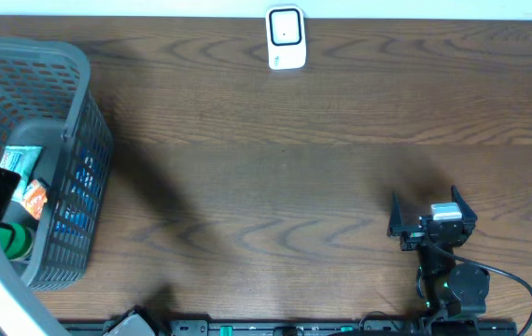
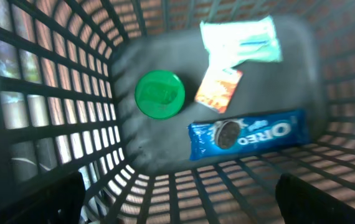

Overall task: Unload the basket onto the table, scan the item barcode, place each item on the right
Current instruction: 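Move the left gripper over the basket toward the green-capped bottle, then grasp the green-capped bottle in the basket with the left gripper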

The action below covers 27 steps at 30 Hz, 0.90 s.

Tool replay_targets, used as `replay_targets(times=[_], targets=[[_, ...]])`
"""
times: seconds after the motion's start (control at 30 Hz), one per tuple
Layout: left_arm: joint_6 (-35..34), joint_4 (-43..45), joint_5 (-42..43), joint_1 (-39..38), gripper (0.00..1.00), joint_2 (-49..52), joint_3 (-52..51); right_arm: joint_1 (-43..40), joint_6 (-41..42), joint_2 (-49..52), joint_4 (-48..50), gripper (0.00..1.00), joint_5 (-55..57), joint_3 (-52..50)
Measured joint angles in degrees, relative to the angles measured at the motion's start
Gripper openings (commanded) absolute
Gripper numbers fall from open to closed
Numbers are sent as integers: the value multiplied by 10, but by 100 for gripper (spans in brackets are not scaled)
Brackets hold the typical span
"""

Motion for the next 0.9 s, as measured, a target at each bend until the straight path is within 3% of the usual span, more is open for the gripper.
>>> replay_targets(times=[0.27,0.5,0.9], targets=[[10,97,0,1,98,4,-123,0,0,0,0,99,0,0],[11,122,-25,5,98,21,-128,0,0,0,0,99,0,0],[6,127,-34,62,98,151,-128,0,0,0,0,99,0,0]])
